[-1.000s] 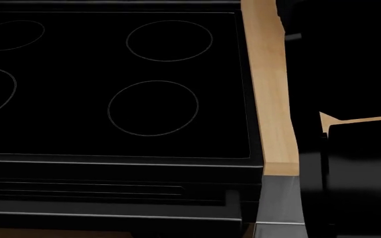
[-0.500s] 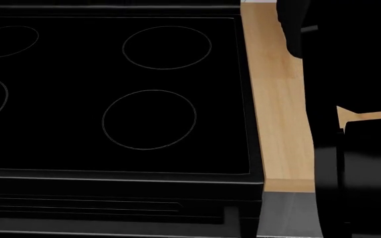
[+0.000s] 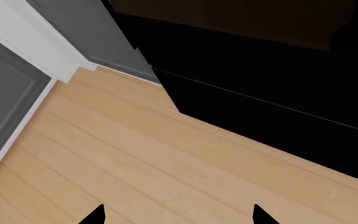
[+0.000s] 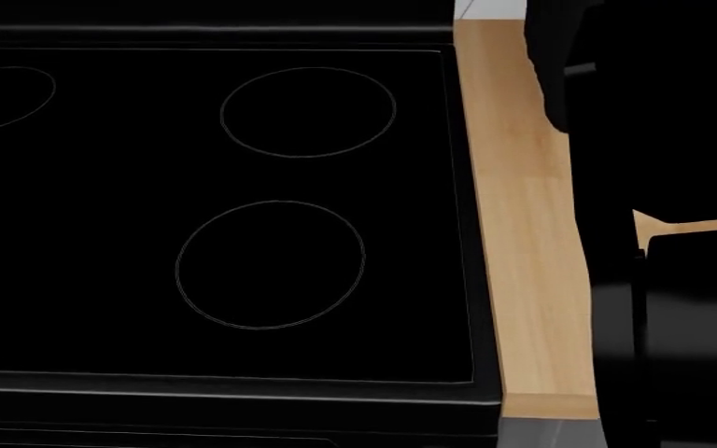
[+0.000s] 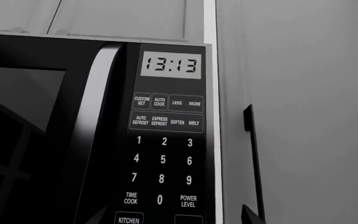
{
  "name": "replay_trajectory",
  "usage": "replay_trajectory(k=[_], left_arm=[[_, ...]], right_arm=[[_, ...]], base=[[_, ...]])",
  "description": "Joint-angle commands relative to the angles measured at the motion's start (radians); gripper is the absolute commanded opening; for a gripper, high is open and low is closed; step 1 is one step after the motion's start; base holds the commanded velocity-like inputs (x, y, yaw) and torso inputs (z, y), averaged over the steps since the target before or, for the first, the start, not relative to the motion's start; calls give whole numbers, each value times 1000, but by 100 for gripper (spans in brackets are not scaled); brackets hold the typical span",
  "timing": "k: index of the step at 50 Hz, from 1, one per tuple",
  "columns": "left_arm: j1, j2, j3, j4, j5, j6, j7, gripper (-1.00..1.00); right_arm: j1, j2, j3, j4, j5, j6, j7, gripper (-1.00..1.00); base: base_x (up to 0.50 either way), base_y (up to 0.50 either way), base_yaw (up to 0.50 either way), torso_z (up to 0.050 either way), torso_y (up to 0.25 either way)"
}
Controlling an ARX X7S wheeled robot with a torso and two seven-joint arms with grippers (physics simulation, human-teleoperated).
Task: Press the stop button on the microwave
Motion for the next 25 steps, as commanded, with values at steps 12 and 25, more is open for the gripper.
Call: replay_trajectory(k=[12,25], left_arm=[[-4,0,2,0,0,0,0,100],[-4,0,2,0,0,0,0,100]], right_arm=[[-28,-3,-3,-3,20,-42,-1,100],[-25,8,-12,-51,22,-20,37,100]], base=[[103,-9,0,0,0],[77,-15,0,0,0]])
